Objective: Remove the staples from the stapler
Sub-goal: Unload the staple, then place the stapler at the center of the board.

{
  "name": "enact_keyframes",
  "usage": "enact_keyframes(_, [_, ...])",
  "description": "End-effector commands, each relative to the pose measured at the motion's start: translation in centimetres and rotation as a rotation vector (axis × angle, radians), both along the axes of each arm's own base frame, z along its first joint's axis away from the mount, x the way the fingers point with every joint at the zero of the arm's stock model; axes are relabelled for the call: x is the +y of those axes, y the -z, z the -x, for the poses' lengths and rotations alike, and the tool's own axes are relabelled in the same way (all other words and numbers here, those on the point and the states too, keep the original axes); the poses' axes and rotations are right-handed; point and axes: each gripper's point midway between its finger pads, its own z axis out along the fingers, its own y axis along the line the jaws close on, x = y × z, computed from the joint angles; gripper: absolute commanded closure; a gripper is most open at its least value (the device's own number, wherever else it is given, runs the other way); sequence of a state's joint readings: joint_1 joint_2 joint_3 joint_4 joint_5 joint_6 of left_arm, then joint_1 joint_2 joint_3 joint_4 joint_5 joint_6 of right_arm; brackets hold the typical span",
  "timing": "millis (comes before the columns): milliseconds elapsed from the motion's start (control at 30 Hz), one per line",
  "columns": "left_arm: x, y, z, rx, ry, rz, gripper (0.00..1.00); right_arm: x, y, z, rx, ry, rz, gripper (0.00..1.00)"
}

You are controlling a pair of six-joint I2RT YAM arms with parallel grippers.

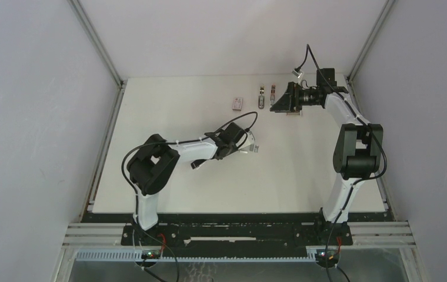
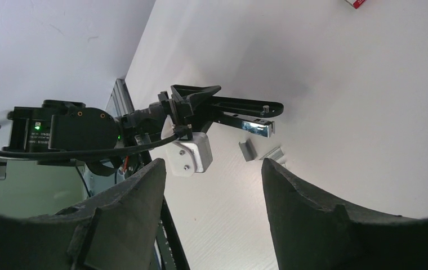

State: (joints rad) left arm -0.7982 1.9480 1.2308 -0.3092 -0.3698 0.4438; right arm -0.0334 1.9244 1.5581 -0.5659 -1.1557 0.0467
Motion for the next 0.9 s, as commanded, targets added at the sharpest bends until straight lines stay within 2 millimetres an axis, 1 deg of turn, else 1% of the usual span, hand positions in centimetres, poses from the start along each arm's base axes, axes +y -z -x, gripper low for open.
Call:
enact_keyframes(0, [-0.5, -4.1, -1.6, -0.147, -0.011, 0.048, 1.00, 0.0, -2.8, 0.4, -0.078, -0.010, -0.023, 0.37])
enact_keyframes(133, [-0.8, -4.2, -1.4, -0.122, -0.013, 0.076, 1.00, -0.1, -2.9, 0.4, -0.080, -0.009, -0.024, 0.37])
enact_keyframes(400, [-1.1, -6.1, -1.5, -0.019, -0.040, 0.226, 1.00, -0.1, -3.0, 0.5, -0.092, -0.015, -0.025, 0.36])
enact_keyframes(600, [-1.1, -6.2, -0.8, 0.158, -0.048, 0.382, 1.00, 0.0, -3.3, 0.7, -0.113, -0.027, -0.027, 0.35])
enact_keyframes(867, [-1.7, -6.3, 0.4, 0.399, -0.034, 0.577, 1.00, 0.7, -3.5, 1.4, -0.163, -0.066, -0.015, 0.32])
